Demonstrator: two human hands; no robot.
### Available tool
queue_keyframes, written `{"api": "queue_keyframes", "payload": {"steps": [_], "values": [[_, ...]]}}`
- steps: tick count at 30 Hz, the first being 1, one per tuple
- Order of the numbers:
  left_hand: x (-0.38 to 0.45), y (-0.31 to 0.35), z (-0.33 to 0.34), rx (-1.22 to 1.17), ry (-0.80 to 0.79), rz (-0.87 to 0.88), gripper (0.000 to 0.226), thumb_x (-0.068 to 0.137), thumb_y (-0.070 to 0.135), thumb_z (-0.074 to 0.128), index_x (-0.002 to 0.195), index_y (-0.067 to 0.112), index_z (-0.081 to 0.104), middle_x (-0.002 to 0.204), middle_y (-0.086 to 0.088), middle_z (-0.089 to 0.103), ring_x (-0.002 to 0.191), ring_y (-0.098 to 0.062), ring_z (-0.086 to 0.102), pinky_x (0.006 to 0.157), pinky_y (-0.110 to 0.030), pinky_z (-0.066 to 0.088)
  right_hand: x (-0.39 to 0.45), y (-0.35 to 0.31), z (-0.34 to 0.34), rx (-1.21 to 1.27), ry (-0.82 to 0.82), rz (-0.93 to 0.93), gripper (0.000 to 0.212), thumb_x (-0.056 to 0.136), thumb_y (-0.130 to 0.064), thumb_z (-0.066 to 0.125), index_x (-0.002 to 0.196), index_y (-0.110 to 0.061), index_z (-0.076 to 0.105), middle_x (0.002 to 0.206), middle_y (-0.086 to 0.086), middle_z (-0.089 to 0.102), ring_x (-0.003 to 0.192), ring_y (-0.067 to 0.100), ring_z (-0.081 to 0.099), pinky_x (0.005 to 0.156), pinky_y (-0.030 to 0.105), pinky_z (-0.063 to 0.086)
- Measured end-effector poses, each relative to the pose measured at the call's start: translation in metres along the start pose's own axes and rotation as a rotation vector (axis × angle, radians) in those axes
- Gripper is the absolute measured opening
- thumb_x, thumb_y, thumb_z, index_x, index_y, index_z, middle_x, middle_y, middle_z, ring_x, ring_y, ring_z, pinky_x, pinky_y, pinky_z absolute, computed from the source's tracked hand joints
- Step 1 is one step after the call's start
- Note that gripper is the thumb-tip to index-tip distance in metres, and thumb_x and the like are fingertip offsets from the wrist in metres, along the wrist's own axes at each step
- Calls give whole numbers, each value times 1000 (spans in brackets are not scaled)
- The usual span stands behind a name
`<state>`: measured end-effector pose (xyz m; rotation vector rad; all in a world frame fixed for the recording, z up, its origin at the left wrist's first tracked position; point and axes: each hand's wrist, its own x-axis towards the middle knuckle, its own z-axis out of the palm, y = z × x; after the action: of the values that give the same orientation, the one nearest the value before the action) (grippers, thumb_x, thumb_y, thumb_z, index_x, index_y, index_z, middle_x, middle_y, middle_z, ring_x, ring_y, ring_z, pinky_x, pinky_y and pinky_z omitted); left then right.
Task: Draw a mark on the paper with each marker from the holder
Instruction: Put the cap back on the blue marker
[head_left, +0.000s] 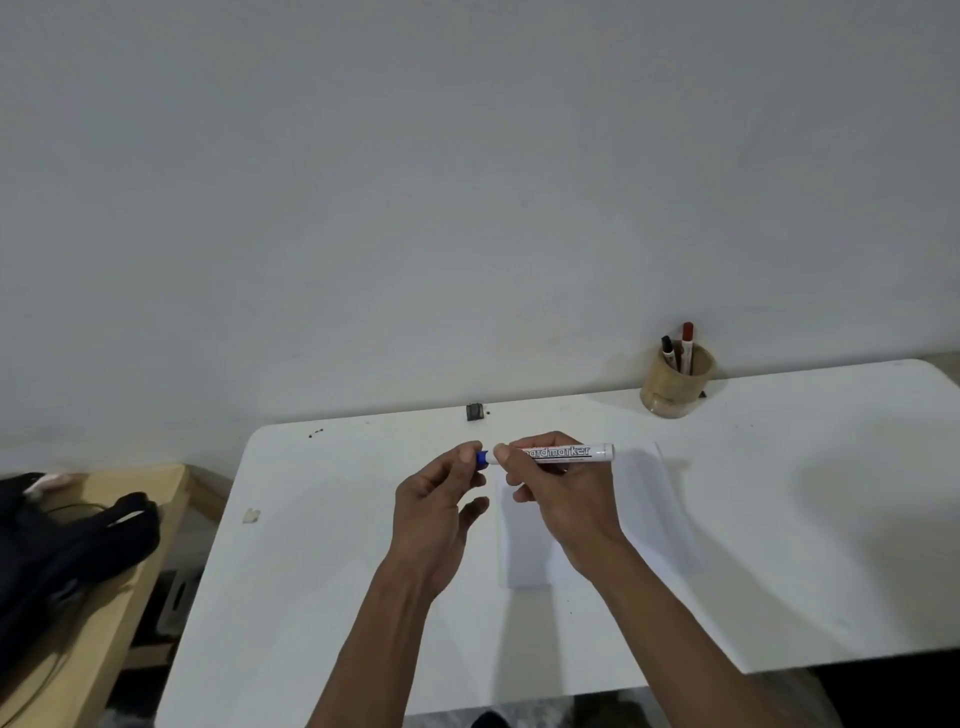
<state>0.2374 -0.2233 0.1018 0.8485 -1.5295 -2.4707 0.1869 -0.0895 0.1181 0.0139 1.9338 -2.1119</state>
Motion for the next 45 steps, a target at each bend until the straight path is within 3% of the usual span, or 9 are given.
{"api": "queue_keyframes", "payload": {"steps": [14,19,24,26,31,33,36,39,45], "values": [[24,-13,42,-8,-21,35,14,91,8,66,99,1,75,86,-9,74,81,-21,61,79,-29,53,11,-16,-62,214,42,129,19,78,-20,85,91,-9,76,87,8,77,79,21,72,67,30,57],[44,-5,84,165,-76,143,9,89,5,69,90,8,77,75,-5,68,71,-20,52,83,-37,51,39,-28,-118,-405,41,-89,14,75,-14,90,81,-9,78,65,-7,71,55,4,59,55,17,48],[61,-4,155,449,-140,299,23,89,12,70,75,29,78,77,-21,69,66,-17,54,73,-36,49,70,-29,-160,-758,-46,-252,23,86,-22,80,108,-20,78,74,-15,66,77,9,67,71,24,52],[68,-6,182,534,-170,346,24,88,13,71,74,32,77,76,-13,72,63,-12,56,71,-33,50,83,-28,-179,-812,-62,-267,21,89,-22,76,110,-23,75,77,-19,64,78,12,67,74,28,54],[90,-26,232,561,-168,303,24,86,22,75,109,26,72,92,5,76,93,-16,70,86,-44,59,119,-38,-218,-725,30,-351,13,95,-15,68,104,-25,67,80,-19,68,72,13,70,63,24,54],[101,-38,243,527,-100,237,34,85,18,75,117,27,66,103,2,72,100,-20,68,89,-47,58,137,-51,-230,-581,132,-359,31,99,-16,65,115,-40,56,75,-26,69,71,2,70,59,8,48],[118,-57,255,675,-1,183,58,77,21,82,127,30,54,117,4,64,102,-12,64,85,-37,57,174,-60,-248,-437,231,-369,71,93,-9,71,148,-38,37,91,-21,66,80,-6,70,66,8,53],[135,-75,266,812,-7,127,84,70,27,89,140,25,42,128,3,57,107,-13,59,83,-28,49,205,-56,-254,-457,220,-391,73,91,-7,73,149,-35,39,95,-19,62,77,-1,71,69,8,53],[164,-99,281,847,-21,107,97,61,24,94,143,20,41,139,0,56,114,-14,56,91,-27,44,230,-19,-256,-619,124,-388,53,99,-13,64,145,-33,47,108,-1,66,91,17,66,81,37,60]]}}
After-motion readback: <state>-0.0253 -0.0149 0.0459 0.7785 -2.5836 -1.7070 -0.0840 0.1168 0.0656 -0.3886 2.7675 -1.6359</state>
